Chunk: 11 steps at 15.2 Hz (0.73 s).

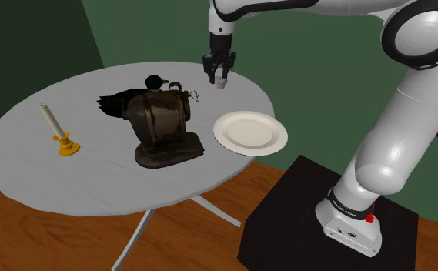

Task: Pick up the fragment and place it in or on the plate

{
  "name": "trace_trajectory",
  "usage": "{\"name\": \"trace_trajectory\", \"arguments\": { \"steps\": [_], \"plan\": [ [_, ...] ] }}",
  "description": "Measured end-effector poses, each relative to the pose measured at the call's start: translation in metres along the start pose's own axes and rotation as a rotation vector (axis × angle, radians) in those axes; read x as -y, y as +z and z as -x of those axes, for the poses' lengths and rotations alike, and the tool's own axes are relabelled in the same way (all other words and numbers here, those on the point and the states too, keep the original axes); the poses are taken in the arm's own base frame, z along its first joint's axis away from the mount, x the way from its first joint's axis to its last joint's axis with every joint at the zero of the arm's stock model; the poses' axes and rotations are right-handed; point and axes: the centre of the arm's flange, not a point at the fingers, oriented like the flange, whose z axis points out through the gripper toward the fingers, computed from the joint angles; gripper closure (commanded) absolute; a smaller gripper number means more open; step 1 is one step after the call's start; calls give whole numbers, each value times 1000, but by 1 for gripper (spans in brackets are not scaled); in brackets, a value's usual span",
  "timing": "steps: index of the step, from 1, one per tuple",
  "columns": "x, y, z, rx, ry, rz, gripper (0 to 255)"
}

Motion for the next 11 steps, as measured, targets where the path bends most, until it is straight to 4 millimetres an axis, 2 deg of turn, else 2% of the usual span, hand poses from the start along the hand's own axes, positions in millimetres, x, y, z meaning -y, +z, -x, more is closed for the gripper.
{"name": "trace_trajectory", "arguments": {
  "steps": [2, 11],
  "plan": [
    [4, -5, 14, 0, 0, 0, 255],
    [35, -14, 127, 1, -1, 0, 255]
  ]
}}
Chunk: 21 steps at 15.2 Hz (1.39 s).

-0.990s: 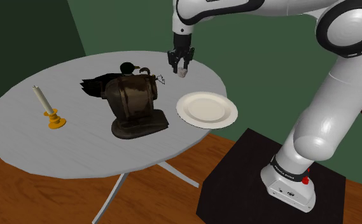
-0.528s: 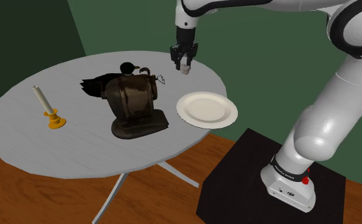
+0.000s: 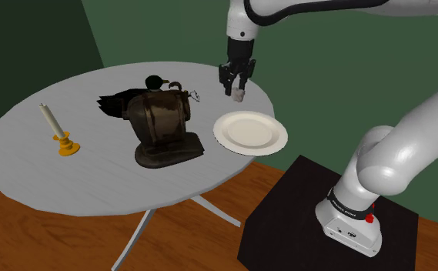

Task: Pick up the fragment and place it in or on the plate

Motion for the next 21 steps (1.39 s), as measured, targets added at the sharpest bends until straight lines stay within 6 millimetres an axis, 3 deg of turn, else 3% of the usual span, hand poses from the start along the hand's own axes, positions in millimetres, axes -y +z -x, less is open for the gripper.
{"name": "trace_trajectory", "arguments": {
  "steps": [6, 21],
  "plan": [
    [18, -3, 74, -1, 0, 0, 255],
    [17, 72, 81, 0, 1, 0, 255]
  ]
}}
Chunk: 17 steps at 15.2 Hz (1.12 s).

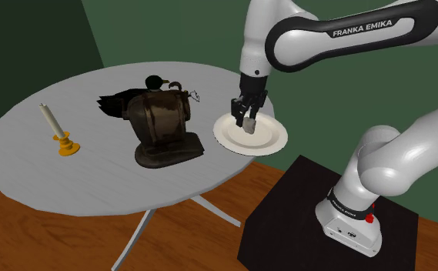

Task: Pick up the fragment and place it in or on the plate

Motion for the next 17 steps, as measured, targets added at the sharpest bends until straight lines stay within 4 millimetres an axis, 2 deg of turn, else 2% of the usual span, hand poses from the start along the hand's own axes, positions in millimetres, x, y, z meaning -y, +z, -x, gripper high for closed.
{"name": "trace_trajectory", "arguments": {
  "steps": [6, 7, 13, 17],
  "plan": [
    [0, 3, 0, -1, 0, 0, 255],
    [0, 3, 0, -1, 0, 0, 0],
    [0, 3, 0, -1, 0, 0, 0],
    [1, -37, -2, -2, 0, -1, 0]
  ]
}}
